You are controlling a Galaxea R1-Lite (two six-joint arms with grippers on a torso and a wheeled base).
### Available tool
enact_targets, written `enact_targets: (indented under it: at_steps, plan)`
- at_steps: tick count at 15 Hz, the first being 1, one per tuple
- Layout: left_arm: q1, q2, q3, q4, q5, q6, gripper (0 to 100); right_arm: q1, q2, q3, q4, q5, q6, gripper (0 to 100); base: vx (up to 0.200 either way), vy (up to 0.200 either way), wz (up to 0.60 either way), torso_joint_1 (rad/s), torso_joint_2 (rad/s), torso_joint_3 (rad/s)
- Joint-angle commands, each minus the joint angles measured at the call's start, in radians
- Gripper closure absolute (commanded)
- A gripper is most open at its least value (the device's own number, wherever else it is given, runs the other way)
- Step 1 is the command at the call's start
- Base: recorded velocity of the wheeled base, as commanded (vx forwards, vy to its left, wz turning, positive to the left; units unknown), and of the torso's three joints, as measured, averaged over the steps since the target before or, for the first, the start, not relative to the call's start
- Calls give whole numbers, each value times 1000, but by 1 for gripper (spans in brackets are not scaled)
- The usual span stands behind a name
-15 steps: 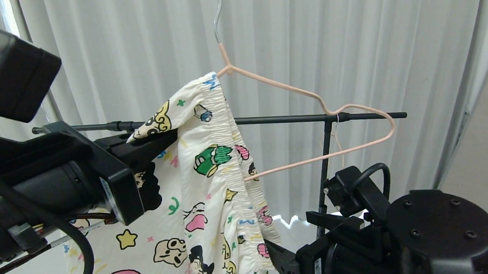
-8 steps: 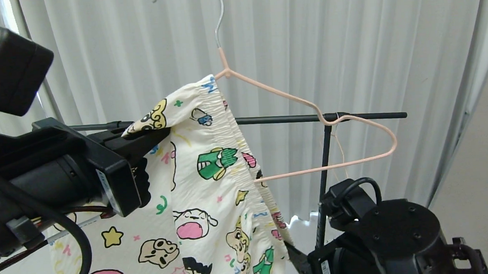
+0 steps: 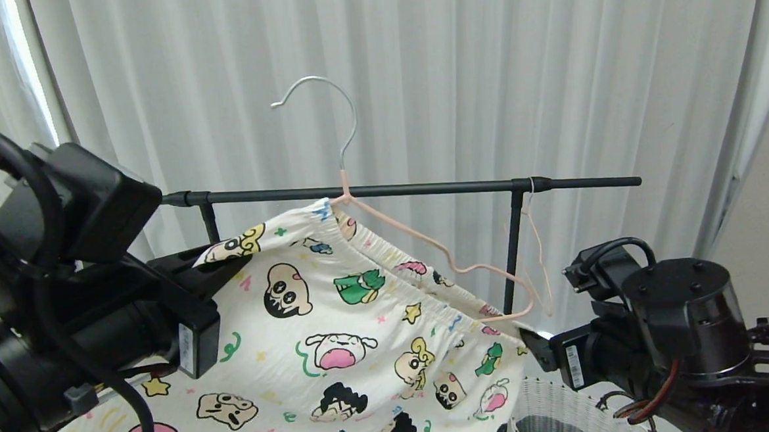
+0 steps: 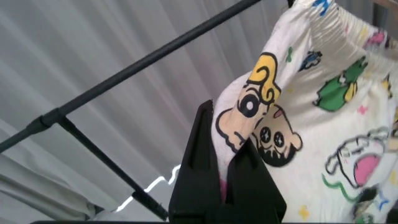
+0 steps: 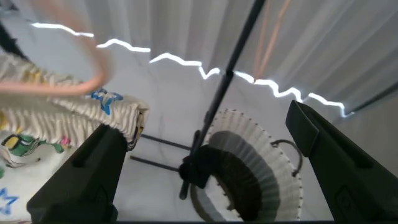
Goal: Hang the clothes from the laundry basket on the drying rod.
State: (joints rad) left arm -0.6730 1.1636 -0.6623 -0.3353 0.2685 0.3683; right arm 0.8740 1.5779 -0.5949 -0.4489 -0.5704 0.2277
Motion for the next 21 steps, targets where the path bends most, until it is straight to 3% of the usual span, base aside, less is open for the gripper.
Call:
enact_targets:
  at_steps: [1,6,9,10,14,18,21]
  plan:
    - [1,-25,40,1,1,26,100,-49,-24,0,-1,0,-19,0,0,0,0,0,0,0]
    - [18,-65,145,1,0,120,100,-69,-47,-8,-1,12,-37,0,0,0,0,0,0,0]
    - [18,-38,164,1,6,179,100,-44,-134,-16,12,161,-156,0,0,0,0,0,0,0]
    - [15,-22,155,-10,6,170,100,-13,-164,-13,38,202,-192,0,0,0,0,0,0,0]
    - [-36,-2,152,-88,3,72,100,91,-222,-16,72,402,-208,0,0,0,0,0,0,0]
    - [-106,-4,167,-90,1,63,100,95,-243,-17,72,570,-315,0,0,0,0,0,0,0]
    - [-232,-10,167,-90,-15,21,100,97,-214,-19,72,661,-389,0,0,0,0,0,0,0]
